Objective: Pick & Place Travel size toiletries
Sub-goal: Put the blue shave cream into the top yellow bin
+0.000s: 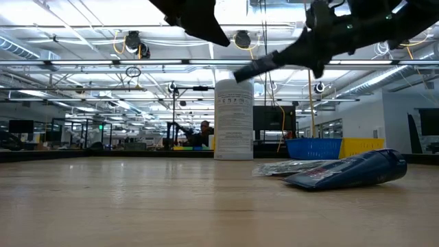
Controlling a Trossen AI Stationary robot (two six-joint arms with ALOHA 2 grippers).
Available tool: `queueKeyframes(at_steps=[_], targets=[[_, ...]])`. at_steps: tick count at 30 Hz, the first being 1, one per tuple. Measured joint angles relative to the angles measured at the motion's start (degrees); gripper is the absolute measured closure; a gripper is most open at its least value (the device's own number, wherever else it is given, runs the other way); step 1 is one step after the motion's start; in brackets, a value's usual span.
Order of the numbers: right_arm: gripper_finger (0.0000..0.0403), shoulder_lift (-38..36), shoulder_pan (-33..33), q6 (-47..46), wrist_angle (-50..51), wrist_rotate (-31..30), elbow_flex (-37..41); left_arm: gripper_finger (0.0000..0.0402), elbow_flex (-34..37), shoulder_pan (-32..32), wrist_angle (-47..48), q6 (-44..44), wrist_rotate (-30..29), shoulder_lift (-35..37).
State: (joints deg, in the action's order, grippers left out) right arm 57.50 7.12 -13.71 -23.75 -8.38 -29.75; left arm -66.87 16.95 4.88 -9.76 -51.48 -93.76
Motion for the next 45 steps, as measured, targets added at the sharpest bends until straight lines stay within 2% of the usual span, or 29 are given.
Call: queueKeyframes(at_steps=[5, 11, 15, 21, 34, 45], targets=[[0.0403, -7.55, 1.3, 1.57, 13.34, -9.44, 0.01, 0.0143, 0.0, 0.0, 1.11, 2.75, 0.16, 0.0], [0.0403, -15.09, 2.85, 2.03, 25.78, -25.11, 0.01, 0.0142, 0.0, 0.0, 1.4, 5.38, 0.5, 0.0], [0.0403, -16.99, 4.25, 1.99, 33.02, -34.16, 0.01, 0.0146, 0.0, 0.0, 1.4, 5.62, 0.55, 0.0], [0.0403, -16.73, 8.52, 0.3, 41.54, -42.12, 0.01, 0.0147, 0.0, 0.0, 1.38, 5.62, 0.61, 0.0], [0.0403, -16.35, 24.07, -0.8, 46.57, -42.46, 0.01, 0.0147, 0.0, 0.0, 1.32, 5.84, 0.61, 0.0], [0.0403, -16.25, 29.33, -0.4, 44.87, -39.32, 1.46, 0.0146, 0.0, 0.0, 1.3, 5.95, 0.61, 0.01]])
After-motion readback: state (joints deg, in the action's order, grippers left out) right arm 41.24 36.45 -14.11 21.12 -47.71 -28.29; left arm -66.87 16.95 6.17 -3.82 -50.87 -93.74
